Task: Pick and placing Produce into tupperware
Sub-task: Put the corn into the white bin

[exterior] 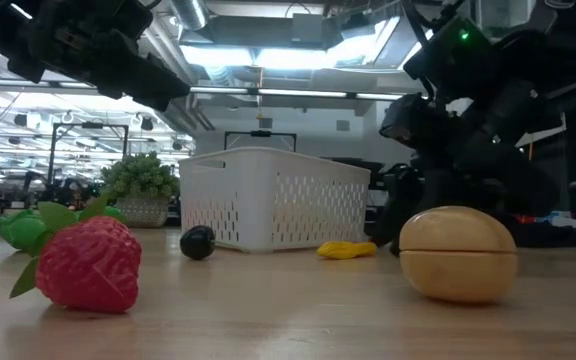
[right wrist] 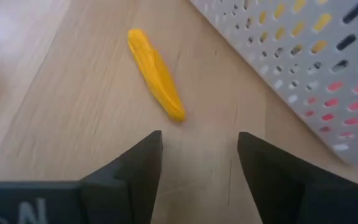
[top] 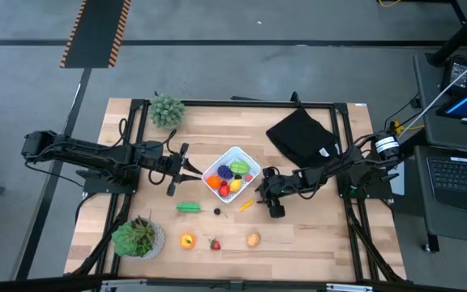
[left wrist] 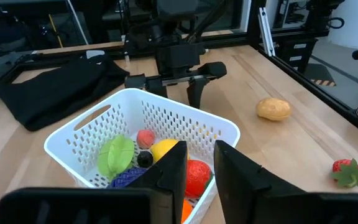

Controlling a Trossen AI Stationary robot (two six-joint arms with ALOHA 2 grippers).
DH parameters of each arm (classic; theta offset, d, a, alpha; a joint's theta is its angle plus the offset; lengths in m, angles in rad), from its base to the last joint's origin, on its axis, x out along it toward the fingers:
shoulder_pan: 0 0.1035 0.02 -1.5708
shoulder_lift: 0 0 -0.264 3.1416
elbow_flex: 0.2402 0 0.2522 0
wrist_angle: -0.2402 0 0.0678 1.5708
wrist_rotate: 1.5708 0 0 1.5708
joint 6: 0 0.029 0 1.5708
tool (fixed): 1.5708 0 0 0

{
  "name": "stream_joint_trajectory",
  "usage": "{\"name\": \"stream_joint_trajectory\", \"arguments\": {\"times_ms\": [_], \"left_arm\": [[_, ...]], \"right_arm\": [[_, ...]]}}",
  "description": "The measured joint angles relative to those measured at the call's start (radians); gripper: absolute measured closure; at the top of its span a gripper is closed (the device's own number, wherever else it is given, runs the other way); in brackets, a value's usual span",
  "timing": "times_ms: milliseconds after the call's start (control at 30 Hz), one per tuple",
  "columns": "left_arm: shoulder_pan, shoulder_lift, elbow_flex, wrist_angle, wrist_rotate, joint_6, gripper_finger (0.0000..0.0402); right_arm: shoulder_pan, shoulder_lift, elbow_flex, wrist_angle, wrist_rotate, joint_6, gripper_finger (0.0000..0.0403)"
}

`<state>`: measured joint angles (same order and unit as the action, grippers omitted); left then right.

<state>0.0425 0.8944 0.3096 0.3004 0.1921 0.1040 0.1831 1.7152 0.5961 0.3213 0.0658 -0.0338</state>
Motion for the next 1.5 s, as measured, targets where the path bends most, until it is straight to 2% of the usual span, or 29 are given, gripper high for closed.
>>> {"name": "stream_joint_trajectory", "arguments": {"times_ms": [167,433,833,1133,1500], "left_arm": [[0.0,0.0,0.0,0.0,0.0,0.0,0.0342],[0.0,0.0,0.0,0.0,0.0,0.0,0.0361],[0.0,0.0,0.0,0.0,0.0,0.0,0.0386],[0.0,0.0,0.0,0.0,0.0,0.0,0.0401],[0.0,0.0,0.0,0.0,0.0,0.0,0.0372]], "right_arm": [[0.0,0.021,0.002,0.024,-0.009,-0.075,0.0191],[0.0,0.039,0.058,-0.014,-0.011,-0.108,0.0191],[0.003,0.106,0.106,-0.012,-0.04,-0.076,0.0193],[0.012,0.107,0.109,-0.025,-0.107,-0.002,0.023],[0.05,0.108,0.108,-0.023,-0.15,0.051,0.0266]]}}
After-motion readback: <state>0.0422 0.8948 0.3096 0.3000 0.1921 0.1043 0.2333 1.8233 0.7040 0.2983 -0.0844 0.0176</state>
